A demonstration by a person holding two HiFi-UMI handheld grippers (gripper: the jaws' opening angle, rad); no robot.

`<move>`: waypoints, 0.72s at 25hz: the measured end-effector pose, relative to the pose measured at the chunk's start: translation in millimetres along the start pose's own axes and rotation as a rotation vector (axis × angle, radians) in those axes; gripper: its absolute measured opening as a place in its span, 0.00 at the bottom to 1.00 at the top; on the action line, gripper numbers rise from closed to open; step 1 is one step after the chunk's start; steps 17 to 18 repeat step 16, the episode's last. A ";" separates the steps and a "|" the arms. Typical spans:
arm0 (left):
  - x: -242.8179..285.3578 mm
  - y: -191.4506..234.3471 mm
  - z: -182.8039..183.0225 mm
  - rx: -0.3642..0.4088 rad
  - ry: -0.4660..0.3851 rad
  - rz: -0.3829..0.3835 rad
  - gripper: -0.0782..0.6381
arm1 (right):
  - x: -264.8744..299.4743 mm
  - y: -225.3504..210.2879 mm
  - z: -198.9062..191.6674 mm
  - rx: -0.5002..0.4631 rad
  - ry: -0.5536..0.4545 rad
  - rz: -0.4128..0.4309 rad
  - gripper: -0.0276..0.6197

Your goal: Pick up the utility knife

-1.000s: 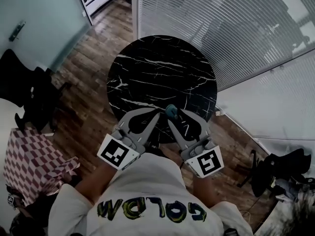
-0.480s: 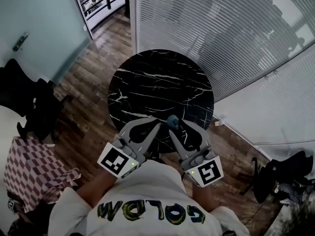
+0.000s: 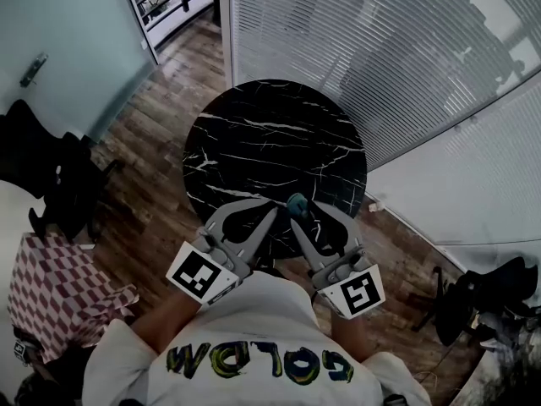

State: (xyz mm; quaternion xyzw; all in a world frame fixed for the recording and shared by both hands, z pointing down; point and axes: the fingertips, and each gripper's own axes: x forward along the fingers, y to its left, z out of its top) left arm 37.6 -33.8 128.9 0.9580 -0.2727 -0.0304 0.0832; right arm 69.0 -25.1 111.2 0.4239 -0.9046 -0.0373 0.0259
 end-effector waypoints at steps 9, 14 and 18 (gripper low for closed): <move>3.3 2.2 -7.0 -0.014 0.008 0.008 0.11 | 0.0 -2.5 -2.6 -0.001 -0.005 0.003 0.25; 4.8 2.9 -3.2 -0.006 -0.007 0.007 0.11 | 1.5 -3.4 -5.6 -0.003 0.011 0.003 0.25; 5.1 3.8 -6.2 -0.005 0.005 0.005 0.11 | 2.4 -4.6 -6.4 -0.003 0.012 0.001 0.25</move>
